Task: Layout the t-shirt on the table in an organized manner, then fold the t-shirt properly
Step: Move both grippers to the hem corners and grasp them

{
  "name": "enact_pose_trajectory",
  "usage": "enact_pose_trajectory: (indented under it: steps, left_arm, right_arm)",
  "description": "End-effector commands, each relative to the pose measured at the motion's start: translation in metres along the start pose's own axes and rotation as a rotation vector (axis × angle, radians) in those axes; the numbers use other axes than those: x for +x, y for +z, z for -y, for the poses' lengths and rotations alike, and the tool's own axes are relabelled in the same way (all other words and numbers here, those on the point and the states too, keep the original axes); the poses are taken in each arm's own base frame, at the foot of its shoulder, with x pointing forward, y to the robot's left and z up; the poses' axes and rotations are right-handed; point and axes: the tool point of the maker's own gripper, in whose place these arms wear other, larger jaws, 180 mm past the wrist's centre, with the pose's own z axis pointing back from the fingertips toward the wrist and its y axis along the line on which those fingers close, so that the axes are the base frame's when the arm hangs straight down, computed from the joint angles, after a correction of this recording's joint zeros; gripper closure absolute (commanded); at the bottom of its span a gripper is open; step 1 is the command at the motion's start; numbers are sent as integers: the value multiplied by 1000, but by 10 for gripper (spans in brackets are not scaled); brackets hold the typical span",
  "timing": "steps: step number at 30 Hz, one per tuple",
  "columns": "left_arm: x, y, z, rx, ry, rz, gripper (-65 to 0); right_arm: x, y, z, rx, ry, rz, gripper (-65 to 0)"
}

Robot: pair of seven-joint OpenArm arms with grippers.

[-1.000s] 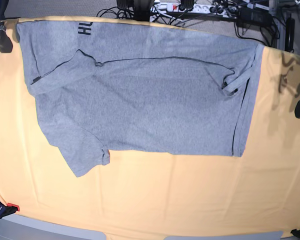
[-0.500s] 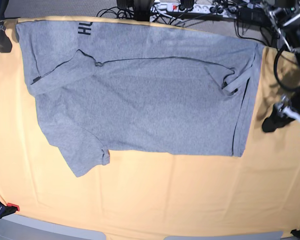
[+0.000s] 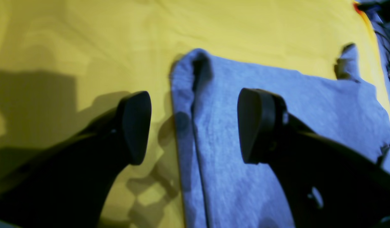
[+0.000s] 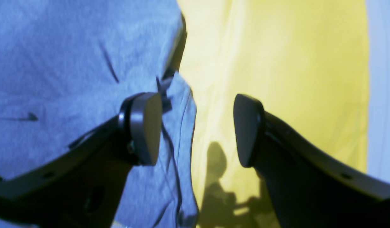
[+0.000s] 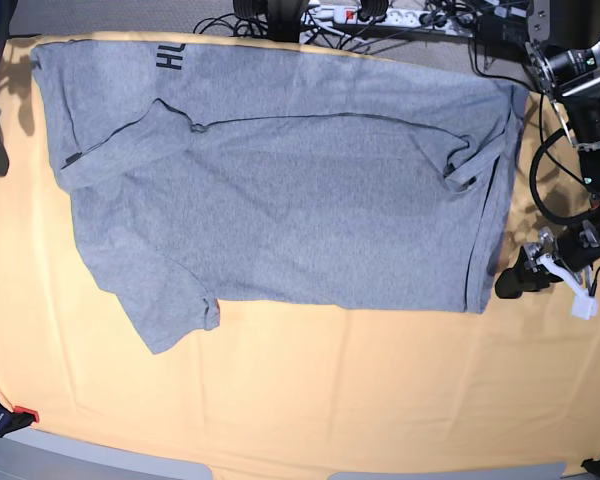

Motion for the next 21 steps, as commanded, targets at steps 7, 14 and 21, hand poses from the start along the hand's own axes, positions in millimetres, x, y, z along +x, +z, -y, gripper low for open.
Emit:
enact_pose_trajectory:
  steps: [7, 14, 21]
  left_arm:
    - [14, -22, -3, 94, 17, 87, -432]
    - [0, -40, 5, 89, 34, 78, -432]
    - [-8, -44, -7, 137, 68, 66, -432]
  right_arm:
    - [18, 5, 3, -12, 35, 49, -377]
    - [18, 5, 3, -12, 36, 49, -377]
    - [18, 5, 3, -12, 35, 49, -377]
